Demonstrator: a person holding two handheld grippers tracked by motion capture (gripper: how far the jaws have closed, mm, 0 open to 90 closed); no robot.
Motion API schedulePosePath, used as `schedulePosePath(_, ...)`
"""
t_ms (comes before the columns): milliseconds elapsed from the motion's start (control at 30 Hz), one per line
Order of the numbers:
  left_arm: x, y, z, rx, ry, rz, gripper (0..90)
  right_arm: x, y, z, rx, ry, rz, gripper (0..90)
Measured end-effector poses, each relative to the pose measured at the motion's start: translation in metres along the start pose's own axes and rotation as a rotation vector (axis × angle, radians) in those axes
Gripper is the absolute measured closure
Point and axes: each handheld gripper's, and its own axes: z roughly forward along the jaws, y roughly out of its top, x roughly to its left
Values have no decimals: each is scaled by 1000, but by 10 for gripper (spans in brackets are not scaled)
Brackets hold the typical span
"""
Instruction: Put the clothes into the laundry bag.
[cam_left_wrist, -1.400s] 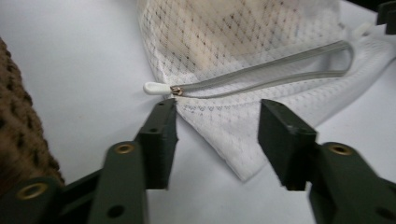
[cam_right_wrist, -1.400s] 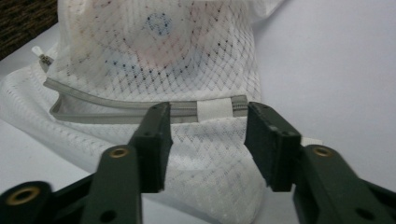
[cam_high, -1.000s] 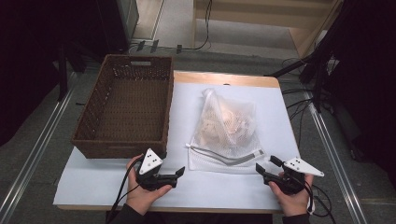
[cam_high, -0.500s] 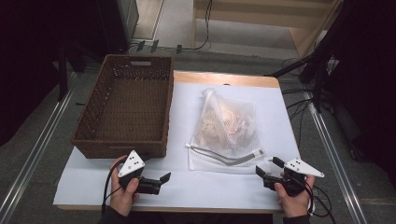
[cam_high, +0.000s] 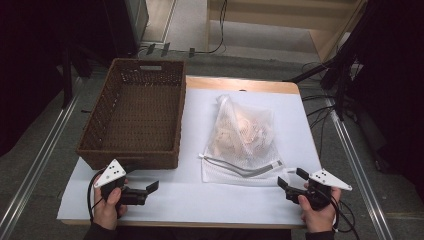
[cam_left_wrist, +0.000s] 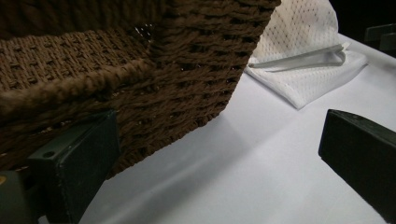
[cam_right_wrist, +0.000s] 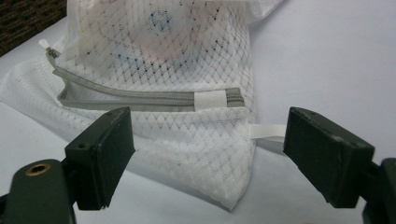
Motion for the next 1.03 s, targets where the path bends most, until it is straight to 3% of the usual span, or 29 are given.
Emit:
schedulePosePath(133, 4, 0, -2, 14, 0, 27, 0, -2, 0, -1, -2, -6, 1, 164)
schedulePosePath(267, 11, 0, -7, 4, -32, 15, 0, -5, 0, -2, -5, -10, 5, 164)
schedulePosePath(433, 12, -1, -8, 7, -50, 37, 0, -14, -1, -7, -17, -11, 9, 166)
schedulePosePath(1033, 11, -2, -6, 16, -38, 16, 0, -13, -3, -4, -7, -27, 4, 172)
